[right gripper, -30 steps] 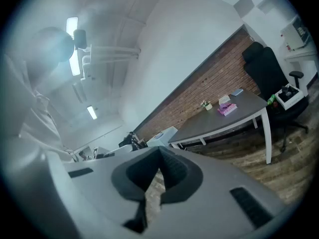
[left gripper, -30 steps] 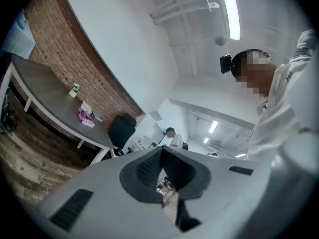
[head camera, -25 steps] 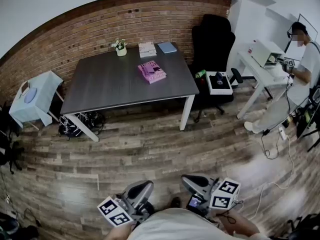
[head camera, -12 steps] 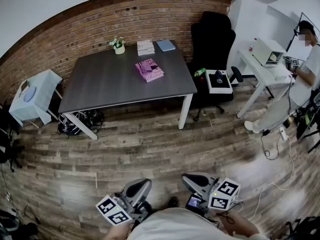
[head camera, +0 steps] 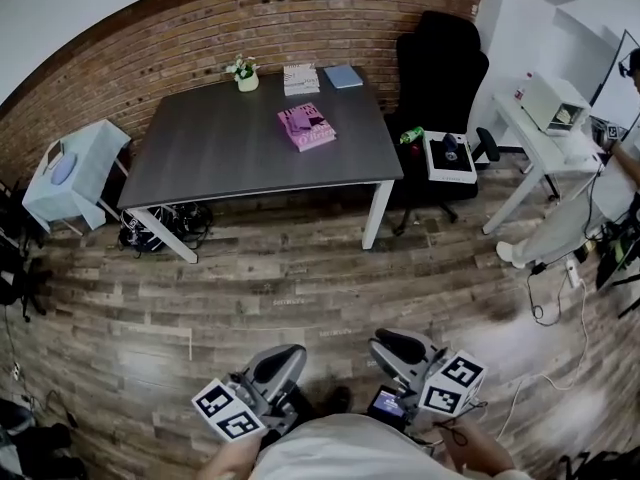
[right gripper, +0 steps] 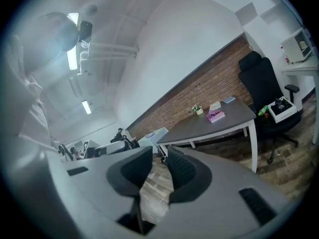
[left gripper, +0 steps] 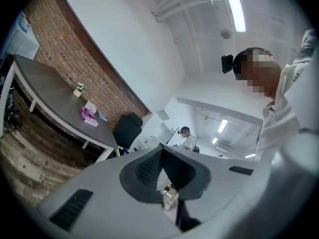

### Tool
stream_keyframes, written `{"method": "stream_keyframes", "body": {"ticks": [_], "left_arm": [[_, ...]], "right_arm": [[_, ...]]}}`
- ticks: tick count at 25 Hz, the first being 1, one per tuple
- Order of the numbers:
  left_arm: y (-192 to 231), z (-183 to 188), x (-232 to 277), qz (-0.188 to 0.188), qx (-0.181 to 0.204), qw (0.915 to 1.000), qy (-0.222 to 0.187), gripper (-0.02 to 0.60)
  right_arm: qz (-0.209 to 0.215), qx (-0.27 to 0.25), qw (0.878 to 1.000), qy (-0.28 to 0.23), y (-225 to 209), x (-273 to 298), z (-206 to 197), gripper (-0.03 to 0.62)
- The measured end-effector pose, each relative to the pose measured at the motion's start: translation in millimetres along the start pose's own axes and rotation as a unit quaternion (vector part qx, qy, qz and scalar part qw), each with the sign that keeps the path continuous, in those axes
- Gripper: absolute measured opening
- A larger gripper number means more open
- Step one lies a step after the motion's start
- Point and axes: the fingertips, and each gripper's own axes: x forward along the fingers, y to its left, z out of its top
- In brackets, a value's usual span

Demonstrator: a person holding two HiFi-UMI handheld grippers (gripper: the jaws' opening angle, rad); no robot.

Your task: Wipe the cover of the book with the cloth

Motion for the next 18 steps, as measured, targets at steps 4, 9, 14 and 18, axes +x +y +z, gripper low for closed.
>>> {"method": "stream_keyframes", "body": {"ticks": [4, 9, 14, 18], "left_arm": [[22.8, 8.5, 7.5, 0.009, -0.004, 0.9999, -0.002, 0.008], [70.4, 31.2, 23.4, 0.007, -0.01, 0.9999, -0.003, 0.008], [128.2, 64.7, 54.3, -0.011, -0.017, 0.9997, 0.011, 0.008], [167.9, 95.0, 77.7, -0.034, -0.016, 0.999, 0.025, 0.008]], "right_arm": [[-0.006, 0.003, 1.0, 0.01, -15.5, 19.5, 2.5, 0.095], [-0.025, -0.003, 1.0, 0.015, -42.7, 59.2, 18.8, 0.1], [-0.051, -0.006, 0.999, 0.013, -76.2, 116.2, 51.2, 0.101], [-0.071, -0.029, 0.997, 0.018, -96.6, 161.2, 79.8, 0.101]]}}
